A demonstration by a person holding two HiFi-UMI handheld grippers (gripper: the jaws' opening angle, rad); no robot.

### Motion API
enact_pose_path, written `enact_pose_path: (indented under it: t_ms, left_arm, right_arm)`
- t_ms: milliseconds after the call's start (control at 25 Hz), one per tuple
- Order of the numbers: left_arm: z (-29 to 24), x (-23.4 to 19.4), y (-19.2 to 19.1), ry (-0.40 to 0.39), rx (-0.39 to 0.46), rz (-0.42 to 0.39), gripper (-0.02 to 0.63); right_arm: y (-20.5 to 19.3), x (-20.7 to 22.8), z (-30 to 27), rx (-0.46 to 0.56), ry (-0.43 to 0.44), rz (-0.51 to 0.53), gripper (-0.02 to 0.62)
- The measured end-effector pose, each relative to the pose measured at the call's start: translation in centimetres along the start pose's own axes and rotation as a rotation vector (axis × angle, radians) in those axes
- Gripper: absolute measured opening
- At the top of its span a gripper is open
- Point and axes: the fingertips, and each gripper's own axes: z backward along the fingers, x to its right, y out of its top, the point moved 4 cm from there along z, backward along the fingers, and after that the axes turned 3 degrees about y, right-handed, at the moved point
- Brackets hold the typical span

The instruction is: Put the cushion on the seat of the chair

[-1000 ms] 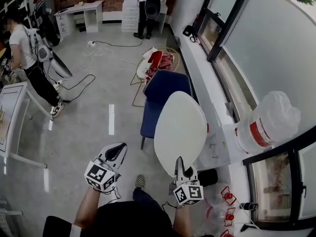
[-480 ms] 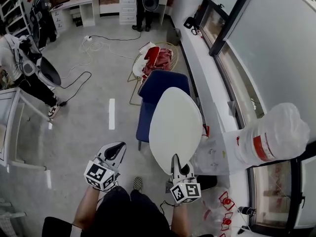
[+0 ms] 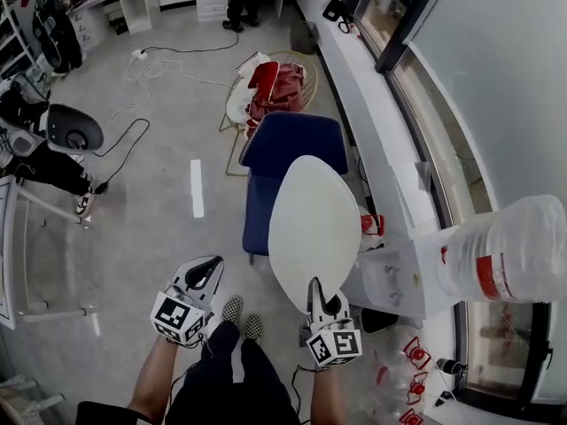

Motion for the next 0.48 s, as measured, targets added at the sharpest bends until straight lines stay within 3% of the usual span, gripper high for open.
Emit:
enact_pose_path:
  t_ms: [240,480]
  left_arm:
    - [-5.7,-5.1,-6.2,-0.018,-0.081,0.02,0.02]
    - [-10.4,-7.5,-11.3,-0.057,-0.143,0.044,0.018]
  right_arm:
    - [-5.3,2.5,-5.8,-0.061,-0.046,-0.025,0.06]
    - [-10.5,5.1,-10.8,-0.127,-0.06,-0.055,0.06]
